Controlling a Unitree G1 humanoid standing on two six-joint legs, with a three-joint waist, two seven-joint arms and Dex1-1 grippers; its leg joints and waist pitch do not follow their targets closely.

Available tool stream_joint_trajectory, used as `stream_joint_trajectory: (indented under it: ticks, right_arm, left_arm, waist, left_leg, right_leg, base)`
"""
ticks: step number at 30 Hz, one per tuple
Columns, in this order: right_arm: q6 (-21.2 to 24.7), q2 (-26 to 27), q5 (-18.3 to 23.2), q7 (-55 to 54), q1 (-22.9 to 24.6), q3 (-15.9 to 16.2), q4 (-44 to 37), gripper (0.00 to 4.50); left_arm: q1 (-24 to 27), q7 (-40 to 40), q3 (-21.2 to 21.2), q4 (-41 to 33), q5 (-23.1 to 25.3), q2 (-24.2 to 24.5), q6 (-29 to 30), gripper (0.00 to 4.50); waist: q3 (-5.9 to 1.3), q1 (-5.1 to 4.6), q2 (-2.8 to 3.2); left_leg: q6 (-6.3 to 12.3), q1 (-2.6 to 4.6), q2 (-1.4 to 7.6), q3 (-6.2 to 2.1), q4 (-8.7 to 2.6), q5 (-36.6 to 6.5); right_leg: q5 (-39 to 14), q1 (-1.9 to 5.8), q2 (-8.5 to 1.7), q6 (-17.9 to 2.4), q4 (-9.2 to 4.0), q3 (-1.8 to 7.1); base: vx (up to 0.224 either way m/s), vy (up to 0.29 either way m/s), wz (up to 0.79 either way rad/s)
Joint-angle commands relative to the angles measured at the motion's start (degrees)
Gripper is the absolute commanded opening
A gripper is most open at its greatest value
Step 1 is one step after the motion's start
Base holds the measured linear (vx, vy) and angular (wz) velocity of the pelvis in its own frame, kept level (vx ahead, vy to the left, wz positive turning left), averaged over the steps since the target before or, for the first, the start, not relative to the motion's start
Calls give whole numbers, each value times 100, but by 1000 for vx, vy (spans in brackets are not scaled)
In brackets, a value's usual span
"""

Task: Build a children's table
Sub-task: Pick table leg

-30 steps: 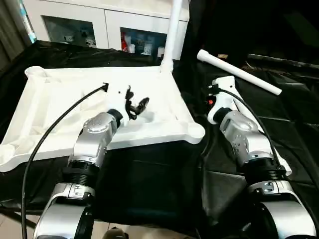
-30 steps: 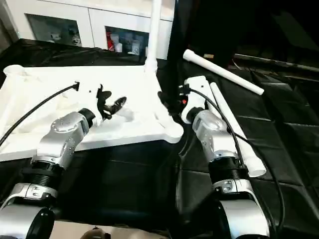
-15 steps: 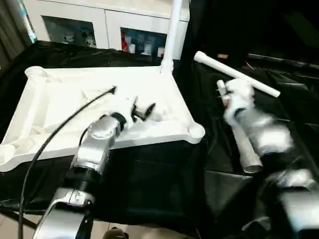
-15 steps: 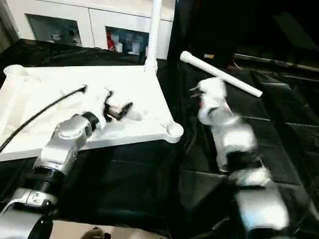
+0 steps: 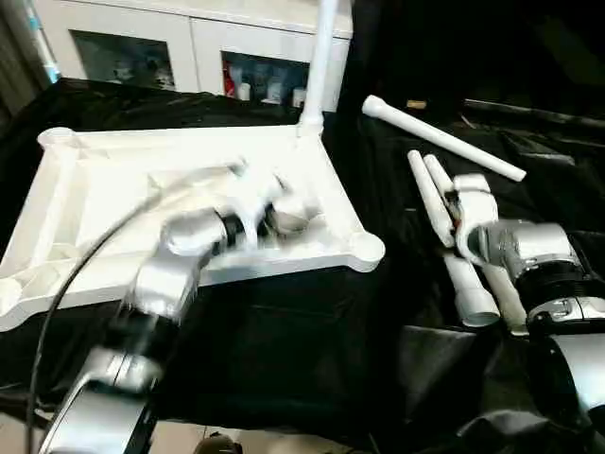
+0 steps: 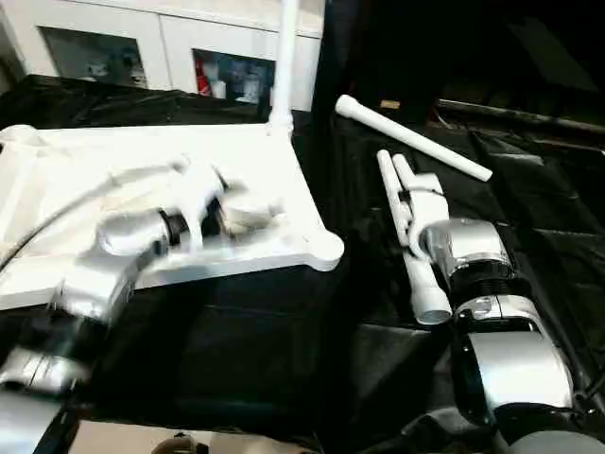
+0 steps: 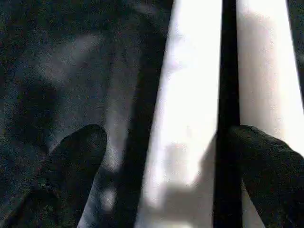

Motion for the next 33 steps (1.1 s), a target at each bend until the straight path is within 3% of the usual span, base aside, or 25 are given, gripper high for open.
stream_joint_trajectory:
  ticks: [1, 8, 14, 16, 19, 25, 31, 33]
  right_arm:
    - [31, -76, -73, -29, -50, -26, 223, 450]
    - [180, -79, 73, 244, -49, -156, 531, 432]
    - [126, -66, 112, 315, -95, -220, 778, 385]
    - [93, -56, 124, 277, -92, -276, 799, 351]
    - [-111, -52, 242, -21, -72, -533, 901, 344]
    - [-261, -22, 357, -93, -34, -690, 983, 280]
    - [-685, -6, 627, -257, -127, -1087, 906, 218]
    - [-908, 25, 1005, -176, -225, -1497, 827, 212]
  left_arm:
    - [18, -323, -156, -310, -118, 93, 186, 431]
    - [28, -548, -194, -444, -144, 164, 404, 437]
    - [37, -946, -243, -717, -381, 317, 743, 444]
    - [43, -988, -252, -746, -369, 329, 767, 450]
    - [38, -1041, -230, -763, -444, 307, 935, 450]
    - [40, -970, -206, -799, -469, 315, 1056, 450]
    - [-68, -653, 57, -618, -535, 138, 1288, 450]
    - [-201, -403, 259, -424, -645, -12, 1467, 450]
  waist:
    - [-457, 6, 20]
    - [-444, 7, -1]
    - [-448, 13, 29]
    - [-445, 10, 45]
    - [-446, 13, 38]
    - [-440, 3, 28]
    - [-449, -15, 11]
    - [-456, -17, 26]
  left_leg:
    - [-81, 88, 296, -60, -363, -370]
    - [-150, 89, 291, -55, -374, -514]
    - [-144, 85, 294, -51, -370, -469]
    - [-157, 84, 296, -51, -372, -494]
    - [-198, 98, 292, -50, -372, -571]
    - [-202, 83, 281, -55, -375, -628]
    - [-171, 75, 274, -53, -363, -604]
    - [-148, 82, 260, -40, -355, -622]
  right_leg:
    - [-527, 361, -592, -1181, -363, 395]
    - [-790, 365, -569, -1039, -391, 396]
    - [-683, 358, -555, -1100, -373, 389]
    - [-689, 358, -552, -1092, -381, 389]
    - [-814, 351, -561, -1064, -393, 393]
    - [-928, 354, -552, -1016, -406, 388]
    - [-915, 355, -551, -979, -406, 387]
    - [-841, 355, -536, -987, -405, 392]
  base:
    - [0, 0, 0]
    - [0, 0, 0]
    - [0, 0, 0]
    - [0, 0, 0]
    - [0, 0, 0]
    - [0, 0, 0]
    - [0, 0, 0]
    - [0, 0, 0]
